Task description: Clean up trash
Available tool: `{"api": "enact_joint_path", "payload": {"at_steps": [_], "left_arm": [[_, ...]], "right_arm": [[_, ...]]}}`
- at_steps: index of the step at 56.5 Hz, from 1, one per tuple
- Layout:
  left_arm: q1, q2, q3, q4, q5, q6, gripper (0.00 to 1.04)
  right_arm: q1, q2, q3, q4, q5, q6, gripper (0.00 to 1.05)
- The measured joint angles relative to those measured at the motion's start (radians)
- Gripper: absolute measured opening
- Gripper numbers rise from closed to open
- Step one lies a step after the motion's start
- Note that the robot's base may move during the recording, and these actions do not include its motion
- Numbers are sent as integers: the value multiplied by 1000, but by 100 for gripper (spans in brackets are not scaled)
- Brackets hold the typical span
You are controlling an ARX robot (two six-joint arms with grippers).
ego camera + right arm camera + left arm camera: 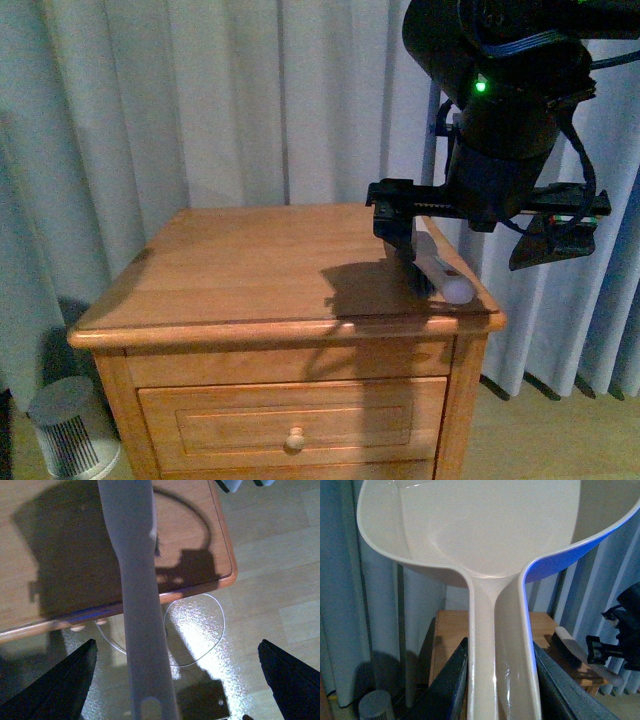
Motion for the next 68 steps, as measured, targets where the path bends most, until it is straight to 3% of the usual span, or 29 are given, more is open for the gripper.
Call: {"api": "enact_joint_path", "payload": {"at_steps": [19, 50, 60, 68], "left_arm": [[0, 0, 0, 0, 0, 0, 29], [0, 0, 0, 0, 0, 0, 29], [0, 0, 0, 0, 0, 0, 29], [0, 0, 0, 0, 0, 0, 29]], "right_arm": [[0, 61, 2, 13, -10, 7, 97], [-12, 56, -45, 44, -10, 26, 19], [-16, 14, -65, 97, 21, -12, 19], [-5, -80, -137, 245, 137, -131, 19]]}}
